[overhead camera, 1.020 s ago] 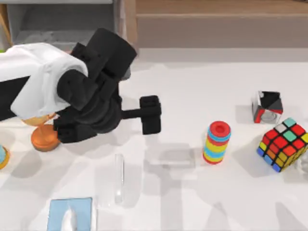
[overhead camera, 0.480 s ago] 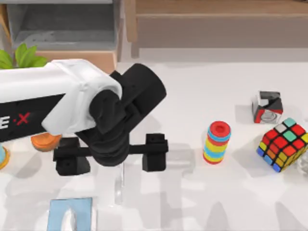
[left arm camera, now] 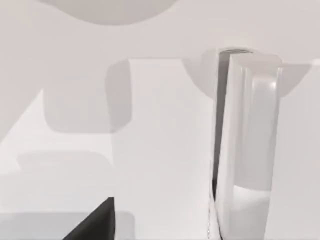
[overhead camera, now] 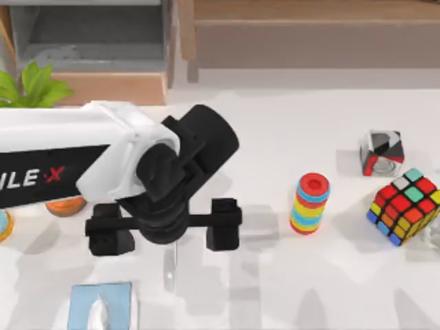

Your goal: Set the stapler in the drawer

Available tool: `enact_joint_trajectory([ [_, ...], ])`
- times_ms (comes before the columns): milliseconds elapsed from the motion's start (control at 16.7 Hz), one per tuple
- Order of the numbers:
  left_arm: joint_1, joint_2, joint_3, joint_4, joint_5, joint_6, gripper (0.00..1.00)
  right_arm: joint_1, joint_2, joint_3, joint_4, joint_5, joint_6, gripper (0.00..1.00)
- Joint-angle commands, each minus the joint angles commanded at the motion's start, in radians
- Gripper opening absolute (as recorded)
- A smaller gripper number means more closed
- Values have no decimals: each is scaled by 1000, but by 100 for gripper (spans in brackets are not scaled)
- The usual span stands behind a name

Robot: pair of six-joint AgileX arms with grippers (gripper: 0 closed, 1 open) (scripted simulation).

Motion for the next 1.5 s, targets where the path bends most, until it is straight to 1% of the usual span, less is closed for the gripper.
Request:
enact_joint_trajectory([
  [240,16,80,-59,145,3,18,100,0,0,0,0,0,0,100],
  [540,20,97,-72,171,3,21,100,0,0,0,0,0,0,100],
  [1320,20,97,-72,171,3,21,2,0,0,0,0,0,0,100],
  [1380,20,97,-72,171,3,21,0,0,0,0,0,0,0,100],
  [1500,20,97,-72,171,3,21,0,0,0,0,0,0,0,100],
])
